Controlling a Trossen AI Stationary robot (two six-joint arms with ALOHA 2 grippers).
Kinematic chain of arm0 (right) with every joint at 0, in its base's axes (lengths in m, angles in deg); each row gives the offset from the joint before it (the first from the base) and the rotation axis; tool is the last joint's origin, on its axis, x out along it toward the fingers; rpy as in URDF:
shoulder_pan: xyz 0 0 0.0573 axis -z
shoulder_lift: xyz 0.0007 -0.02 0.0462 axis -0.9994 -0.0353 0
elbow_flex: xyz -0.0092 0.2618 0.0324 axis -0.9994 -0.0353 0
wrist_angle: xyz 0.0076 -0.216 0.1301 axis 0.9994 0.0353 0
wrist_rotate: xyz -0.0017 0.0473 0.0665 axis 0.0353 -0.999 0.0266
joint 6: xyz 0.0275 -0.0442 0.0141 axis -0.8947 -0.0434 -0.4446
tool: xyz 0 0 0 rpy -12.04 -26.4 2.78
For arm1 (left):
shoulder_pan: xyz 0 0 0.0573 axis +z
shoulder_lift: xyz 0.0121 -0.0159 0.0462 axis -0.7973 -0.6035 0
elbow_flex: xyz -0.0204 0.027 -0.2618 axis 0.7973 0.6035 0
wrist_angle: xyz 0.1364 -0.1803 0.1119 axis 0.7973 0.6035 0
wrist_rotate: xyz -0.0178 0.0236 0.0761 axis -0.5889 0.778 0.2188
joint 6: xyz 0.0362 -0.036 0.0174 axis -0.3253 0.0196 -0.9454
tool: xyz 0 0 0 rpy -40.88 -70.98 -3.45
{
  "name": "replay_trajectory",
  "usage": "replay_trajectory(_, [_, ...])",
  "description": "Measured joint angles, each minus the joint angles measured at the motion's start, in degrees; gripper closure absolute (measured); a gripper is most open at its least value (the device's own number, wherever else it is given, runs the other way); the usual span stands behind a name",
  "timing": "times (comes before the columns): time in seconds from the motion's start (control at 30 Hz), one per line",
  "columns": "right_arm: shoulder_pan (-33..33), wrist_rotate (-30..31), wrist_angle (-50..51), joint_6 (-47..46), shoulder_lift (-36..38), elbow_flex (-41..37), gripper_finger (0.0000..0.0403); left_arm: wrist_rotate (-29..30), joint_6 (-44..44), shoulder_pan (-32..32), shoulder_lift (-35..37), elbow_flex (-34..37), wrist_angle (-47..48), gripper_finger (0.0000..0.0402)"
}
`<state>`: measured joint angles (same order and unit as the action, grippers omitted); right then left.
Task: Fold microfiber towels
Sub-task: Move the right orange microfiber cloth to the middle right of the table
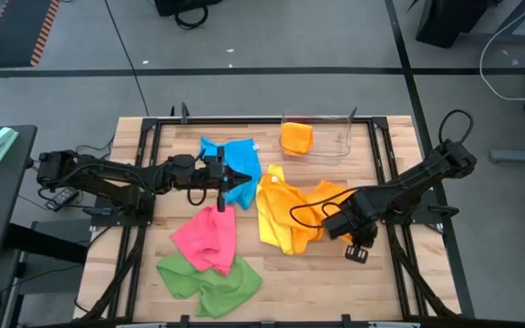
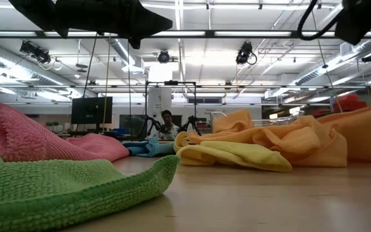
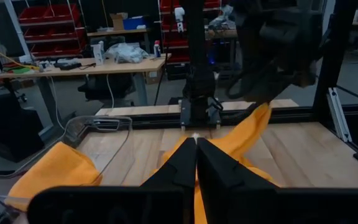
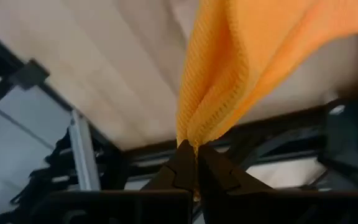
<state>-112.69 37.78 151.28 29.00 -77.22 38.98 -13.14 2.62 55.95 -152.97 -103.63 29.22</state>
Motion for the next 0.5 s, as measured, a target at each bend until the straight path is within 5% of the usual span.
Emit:
replay_trajectory(0.2, [-2.6,0.0,0.1,-3.7,0.0,2.6,0.0373,0.0,-1.1,0.0,0.0,0.0,0.2,0.0381])
replay_trajectory(0.5, [-4.7,-0.3,4.1,-11.3,0.0,8.4,0.0290,0.0,-1.9,0.0,-0.3,0.0,0.7,0.0378])
